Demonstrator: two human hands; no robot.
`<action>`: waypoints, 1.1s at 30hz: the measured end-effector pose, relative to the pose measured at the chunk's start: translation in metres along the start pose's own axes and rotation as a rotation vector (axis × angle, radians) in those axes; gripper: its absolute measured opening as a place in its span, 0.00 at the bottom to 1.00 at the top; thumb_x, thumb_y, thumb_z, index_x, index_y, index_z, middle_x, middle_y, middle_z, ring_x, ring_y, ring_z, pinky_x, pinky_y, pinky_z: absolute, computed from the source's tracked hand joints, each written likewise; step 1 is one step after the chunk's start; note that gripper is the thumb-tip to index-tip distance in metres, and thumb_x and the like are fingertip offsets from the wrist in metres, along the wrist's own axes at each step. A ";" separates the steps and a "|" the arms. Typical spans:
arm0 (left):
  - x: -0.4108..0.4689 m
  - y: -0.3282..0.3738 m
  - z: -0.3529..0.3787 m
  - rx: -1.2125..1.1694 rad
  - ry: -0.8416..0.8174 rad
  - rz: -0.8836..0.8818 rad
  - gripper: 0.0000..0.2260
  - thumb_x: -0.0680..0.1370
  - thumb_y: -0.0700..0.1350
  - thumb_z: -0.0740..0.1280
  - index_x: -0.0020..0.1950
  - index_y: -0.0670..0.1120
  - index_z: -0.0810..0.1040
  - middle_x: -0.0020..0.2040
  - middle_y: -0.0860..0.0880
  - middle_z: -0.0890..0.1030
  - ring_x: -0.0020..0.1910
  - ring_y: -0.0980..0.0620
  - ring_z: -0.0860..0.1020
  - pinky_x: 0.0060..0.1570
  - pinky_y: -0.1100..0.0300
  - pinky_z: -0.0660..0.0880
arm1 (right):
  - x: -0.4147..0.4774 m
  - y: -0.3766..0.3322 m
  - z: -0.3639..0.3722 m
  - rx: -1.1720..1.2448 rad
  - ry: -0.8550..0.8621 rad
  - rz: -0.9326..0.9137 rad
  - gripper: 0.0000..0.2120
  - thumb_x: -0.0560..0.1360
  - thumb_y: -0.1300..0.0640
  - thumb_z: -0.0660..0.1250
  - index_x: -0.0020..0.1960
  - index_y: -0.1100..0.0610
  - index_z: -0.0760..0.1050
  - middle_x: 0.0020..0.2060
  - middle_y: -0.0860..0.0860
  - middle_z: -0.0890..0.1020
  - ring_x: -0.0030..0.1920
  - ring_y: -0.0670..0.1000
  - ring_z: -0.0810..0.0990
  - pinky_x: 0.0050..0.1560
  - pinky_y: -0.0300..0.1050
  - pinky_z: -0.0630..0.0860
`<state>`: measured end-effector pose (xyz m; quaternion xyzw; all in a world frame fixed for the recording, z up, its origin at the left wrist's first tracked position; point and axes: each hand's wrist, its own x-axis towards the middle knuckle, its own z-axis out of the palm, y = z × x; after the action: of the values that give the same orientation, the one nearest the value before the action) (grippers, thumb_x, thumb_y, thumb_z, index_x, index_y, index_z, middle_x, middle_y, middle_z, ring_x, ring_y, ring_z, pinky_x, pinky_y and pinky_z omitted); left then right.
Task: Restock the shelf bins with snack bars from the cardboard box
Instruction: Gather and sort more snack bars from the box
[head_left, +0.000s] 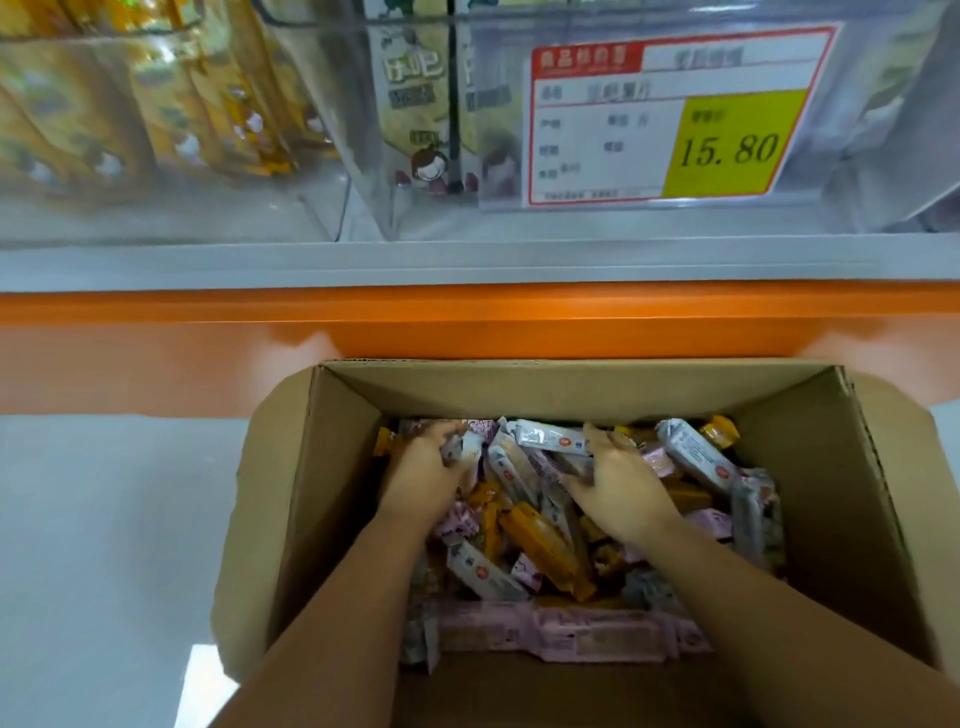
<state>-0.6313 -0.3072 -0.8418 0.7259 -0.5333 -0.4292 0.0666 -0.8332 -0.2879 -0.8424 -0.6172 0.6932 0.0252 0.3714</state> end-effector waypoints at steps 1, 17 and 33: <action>-0.001 0.000 0.000 0.023 0.007 0.017 0.19 0.78 0.43 0.66 0.69 0.50 0.71 0.63 0.48 0.77 0.47 0.57 0.73 0.44 0.65 0.70 | 0.000 -0.001 0.002 0.021 0.005 0.016 0.34 0.78 0.49 0.63 0.77 0.59 0.51 0.74 0.56 0.57 0.70 0.56 0.65 0.65 0.47 0.69; 0.002 0.022 0.006 0.176 -0.008 0.194 0.24 0.74 0.53 0.71 0.68 0.51 0.72 0.63 0.51 0.75 0.62 0.51 0.71 0.60 0.55 0.72 | 0.015 -0.005 0.009 0.408 -0.047 0.165 0.27 0.76 0.56 0.67 0.72 0.58 0.61 0.66 0.55 0.69 0.65 0.57 0.71 0.60 0.47 0.70; 0.002 0.024 0.007 0.052 -0.290 0.020 0.24 0.76 0.54 0.68 0.69 0.47 0.71 0.67 0.48 0.72 0.63 0.51 0.71 0.54 0.60 0.67 | 0.010 -0.011 0.012 0.215 -0.181 0.027 0.24 0.77 0.49 0.65 0.70 0.55 0.67 0.65 0.53 0.74 0.63 0.54 0.74 0.62 0.51 0.72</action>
<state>-0.6531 -0.3168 -0.8335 0.6524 -0.5556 -0.5149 -0.0254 -0.8173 -0.2929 -0.8520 -0.5594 0.6639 0.0113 0.4961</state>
